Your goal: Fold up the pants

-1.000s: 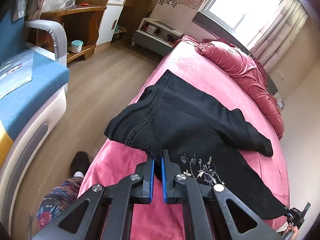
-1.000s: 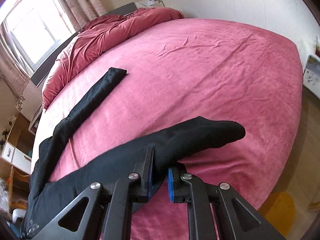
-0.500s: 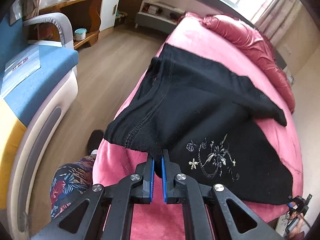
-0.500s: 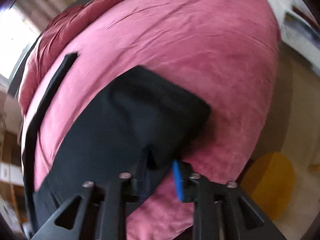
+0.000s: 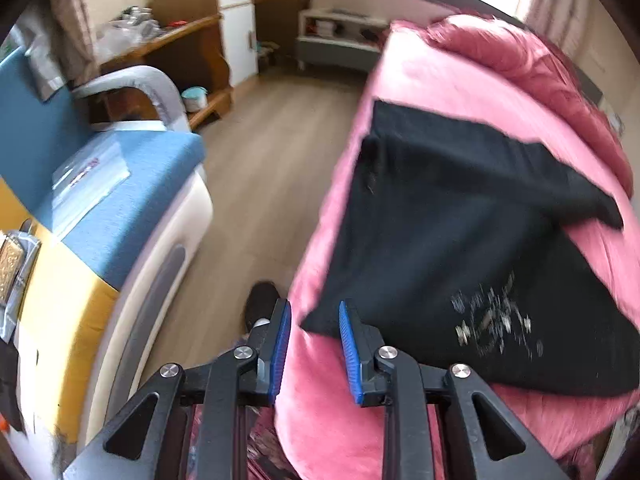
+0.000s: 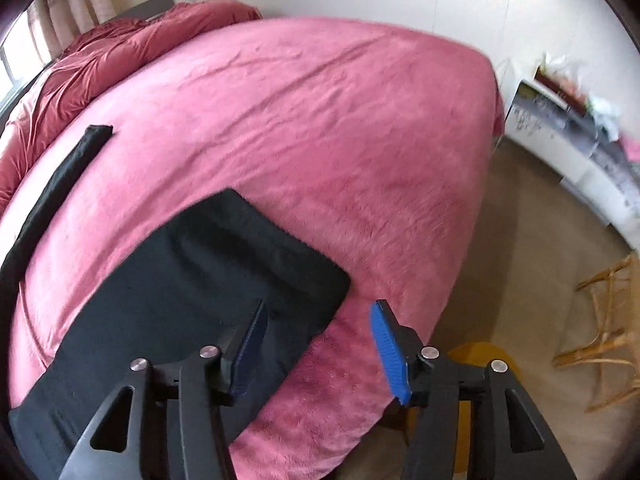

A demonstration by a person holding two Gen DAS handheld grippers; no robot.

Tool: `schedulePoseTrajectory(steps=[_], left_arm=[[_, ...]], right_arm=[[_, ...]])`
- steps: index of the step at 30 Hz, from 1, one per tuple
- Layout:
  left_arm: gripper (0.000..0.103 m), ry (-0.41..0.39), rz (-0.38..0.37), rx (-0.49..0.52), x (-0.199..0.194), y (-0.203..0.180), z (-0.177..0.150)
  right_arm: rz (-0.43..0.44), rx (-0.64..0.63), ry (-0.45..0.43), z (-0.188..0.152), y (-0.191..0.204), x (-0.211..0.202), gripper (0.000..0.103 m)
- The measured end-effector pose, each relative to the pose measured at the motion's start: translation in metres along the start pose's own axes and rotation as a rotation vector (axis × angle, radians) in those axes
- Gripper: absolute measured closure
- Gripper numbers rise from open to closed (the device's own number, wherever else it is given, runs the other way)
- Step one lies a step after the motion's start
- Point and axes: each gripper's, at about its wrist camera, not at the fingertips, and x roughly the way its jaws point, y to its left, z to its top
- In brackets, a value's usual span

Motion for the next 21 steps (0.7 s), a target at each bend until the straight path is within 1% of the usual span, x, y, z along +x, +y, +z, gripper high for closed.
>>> schedulePoseTrajectory(steps=[2,3,5,6,9,11,14,17,19,21], left_arm=[[0.078,-0.026,-0.012,-0.014,-0.001,0.002,0.010],[0.077,-0.037,-0.024,-0.019,-0.001,0.002,0.015],[0.075,-0.042,-0.066,-0.024,0.003,-0.003,0.026],[0.074,-0.039,-0.100,-0.024,0.007,-0.008,0.034],[0.071,-0.030,-0.151,-0.004,0.016,-0.019,0.050],[0.070,-0.015,-0.178,0.019,0.025,-0.030,0.063],[0.069,-0.015,-0.194,0.044,0.035,-0.047,0.083],[0.066,0.003,-0.210,0.039,0.051,-0.057,0.109],[0.065,0.023,-0.226,0.027,0.066,-0.063,0.126],[0.065,0.042,-0.216,0.014,0.084,-0.068,0.144]], right_arm=[[0.047,-0.038,-0.008,0.001,0.015,-0.010,0.048],[0.085,-0.070,-0.009,0.000,0.028,-0.015,0.048],[0.151,-0.130,-0.010,-0.003,0.056,-0.023,0.048],[0.192,-0.173,-0.007,-0.006,0.075,-0.028,0.048],[0.309,-0.299,0.026,-0.027,0.133,-0.035,0.048],[0.366,-0.382,0.045,-0.042,0.173,-0.039,0.046],[0.459,-0.471,0.090,-0.068,0.232,-0.041,0.045],[0.515,-0.537,0.108,-0.088,0.271,-0.048,0.045],[0.560,-0.565,0.125,-0.100,0.295,-0.051,0.045],[0.598,-0.594,0.136,-0.108,0.316,-0.056,0.044]])
